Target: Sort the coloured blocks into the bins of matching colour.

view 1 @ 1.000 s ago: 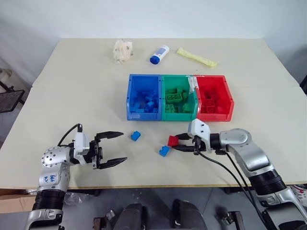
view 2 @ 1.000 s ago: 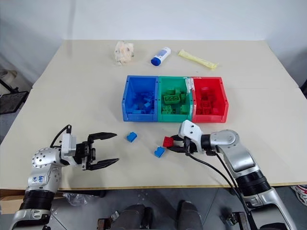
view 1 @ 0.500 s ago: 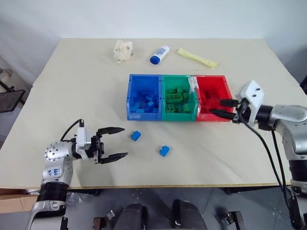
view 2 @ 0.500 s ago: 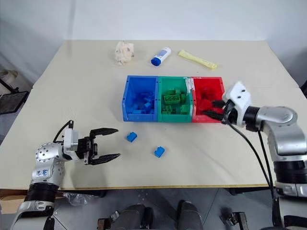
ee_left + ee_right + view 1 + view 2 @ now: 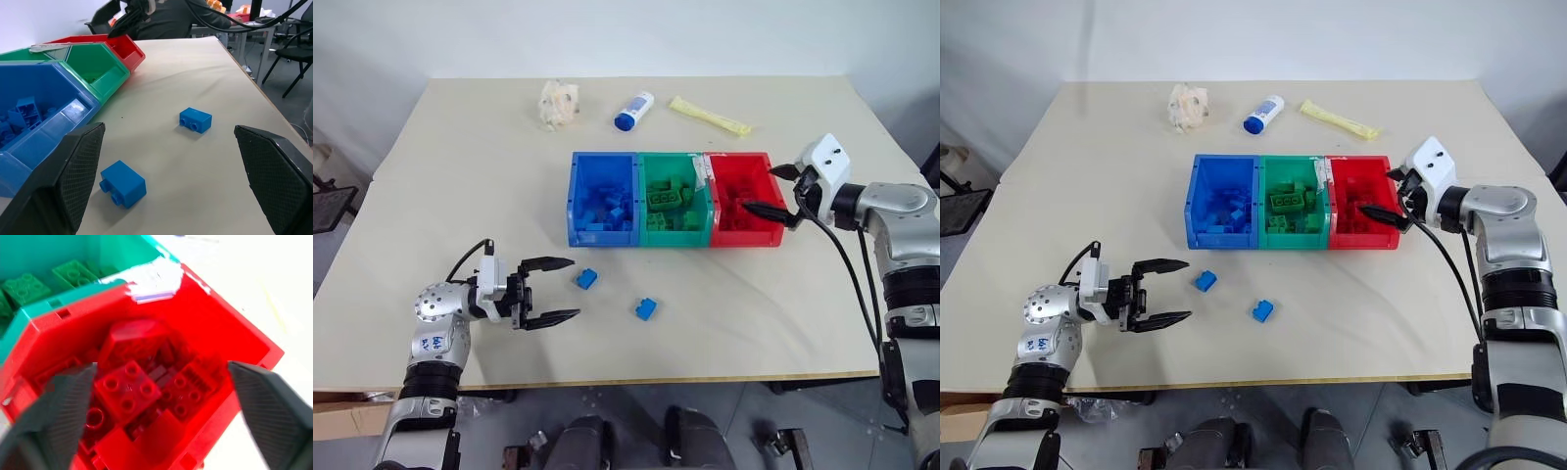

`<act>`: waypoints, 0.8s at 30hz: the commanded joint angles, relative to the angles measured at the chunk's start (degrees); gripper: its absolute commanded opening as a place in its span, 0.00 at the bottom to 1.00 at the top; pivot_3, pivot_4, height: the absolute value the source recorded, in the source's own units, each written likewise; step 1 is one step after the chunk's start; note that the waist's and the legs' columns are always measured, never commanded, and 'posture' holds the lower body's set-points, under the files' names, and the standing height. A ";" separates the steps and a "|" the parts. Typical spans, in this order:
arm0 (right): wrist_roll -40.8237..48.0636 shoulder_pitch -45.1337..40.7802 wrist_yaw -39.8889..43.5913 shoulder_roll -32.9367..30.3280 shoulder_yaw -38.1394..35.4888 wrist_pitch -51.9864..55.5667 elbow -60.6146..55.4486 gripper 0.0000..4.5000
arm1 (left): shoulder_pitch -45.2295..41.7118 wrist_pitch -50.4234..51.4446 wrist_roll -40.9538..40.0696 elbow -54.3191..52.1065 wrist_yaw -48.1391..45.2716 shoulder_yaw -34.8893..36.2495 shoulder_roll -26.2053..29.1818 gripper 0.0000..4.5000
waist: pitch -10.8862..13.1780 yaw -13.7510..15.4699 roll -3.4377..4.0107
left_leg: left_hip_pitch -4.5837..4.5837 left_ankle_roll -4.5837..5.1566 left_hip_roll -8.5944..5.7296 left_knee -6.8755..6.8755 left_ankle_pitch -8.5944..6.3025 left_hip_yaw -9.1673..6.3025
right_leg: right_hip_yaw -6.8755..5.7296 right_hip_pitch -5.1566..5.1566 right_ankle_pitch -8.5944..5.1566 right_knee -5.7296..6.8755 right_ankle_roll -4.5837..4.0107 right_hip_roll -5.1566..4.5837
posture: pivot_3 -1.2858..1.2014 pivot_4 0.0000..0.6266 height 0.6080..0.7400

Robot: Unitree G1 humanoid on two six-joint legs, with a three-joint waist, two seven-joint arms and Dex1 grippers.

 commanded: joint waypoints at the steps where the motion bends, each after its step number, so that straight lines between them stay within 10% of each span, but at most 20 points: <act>1: 2.65 2.36 3.56 -2.43 -2.24 0.33 -6.16 1.00 | -0.15 -0.47 -0.29 -0.62 -0.06 0.66 0.40 1.00 | 0.00 0.07 0.00 | 0.00 0.00 0.00 0.00 0.00 0.00 | 0.00 0.00 0.00 0.00 0.00 0.00 | 0.52 0.24 1.00; 13: 21.70 27.77 24.32 -10.62 -13.13 5.63 -30.72 1.00 | 1.29 -0.14 -0.22 -2.47 1.61 1.45 1.24 1.00 | 0.00 0.57 -0.01 | -0.05 0.01 0.00 0.12 0.00 -0.05 | -0.11 0.07 0.01 -0.03 0.02 -0.02 | 0.52 0.24 1.00; 24: 23.74 30.66 30.62 -14.13 -13.49 3.32 -26.05 1.00 | 21.27 7.49 -0.50 -23.11 10.93 7.04 8.40 1.00 | 0.02 -0.06 0.02 | 0.08 -0.04 0.08 -0.01 -0.02 -0.06 | 0.41 0.08 -0.01 -0.12 -0.01 -0.35 | 0.52 0.24 1.00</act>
